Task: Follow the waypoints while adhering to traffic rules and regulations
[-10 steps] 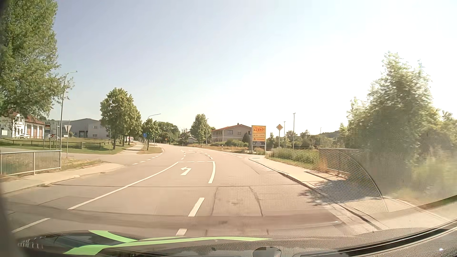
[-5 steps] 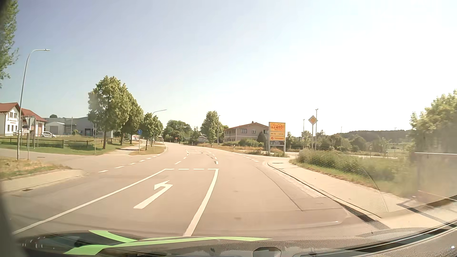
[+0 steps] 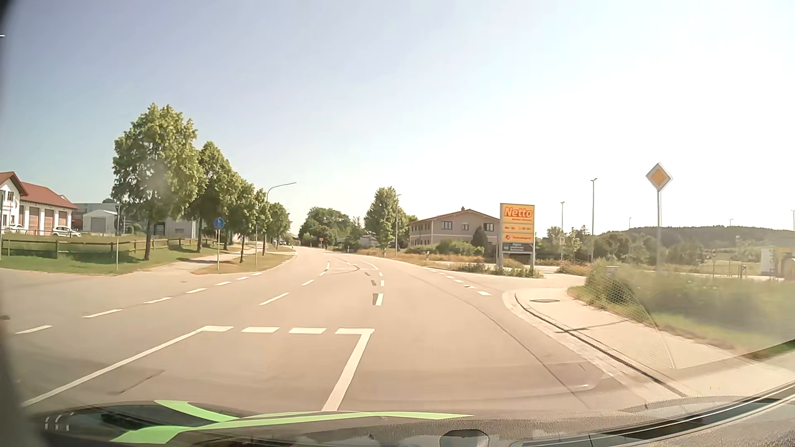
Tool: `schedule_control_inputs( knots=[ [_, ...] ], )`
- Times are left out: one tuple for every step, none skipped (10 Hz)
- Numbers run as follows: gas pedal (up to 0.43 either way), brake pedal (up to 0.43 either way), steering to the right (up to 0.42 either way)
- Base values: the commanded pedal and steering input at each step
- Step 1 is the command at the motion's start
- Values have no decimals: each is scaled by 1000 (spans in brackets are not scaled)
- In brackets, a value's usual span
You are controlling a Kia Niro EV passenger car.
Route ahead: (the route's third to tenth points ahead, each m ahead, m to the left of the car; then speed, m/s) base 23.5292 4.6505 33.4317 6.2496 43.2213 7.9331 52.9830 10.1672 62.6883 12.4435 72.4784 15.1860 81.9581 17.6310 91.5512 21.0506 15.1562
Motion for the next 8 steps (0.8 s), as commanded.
schedule_control_inputs(
  knots=[
    [177,0,-30],
    [189,0,-30],
    [197,0,-30],
    [209,0,-30],
    [209,0,-30],
    [209,0,-30],
    [197,0,-30],
    [189,0,-30]
  ],
)
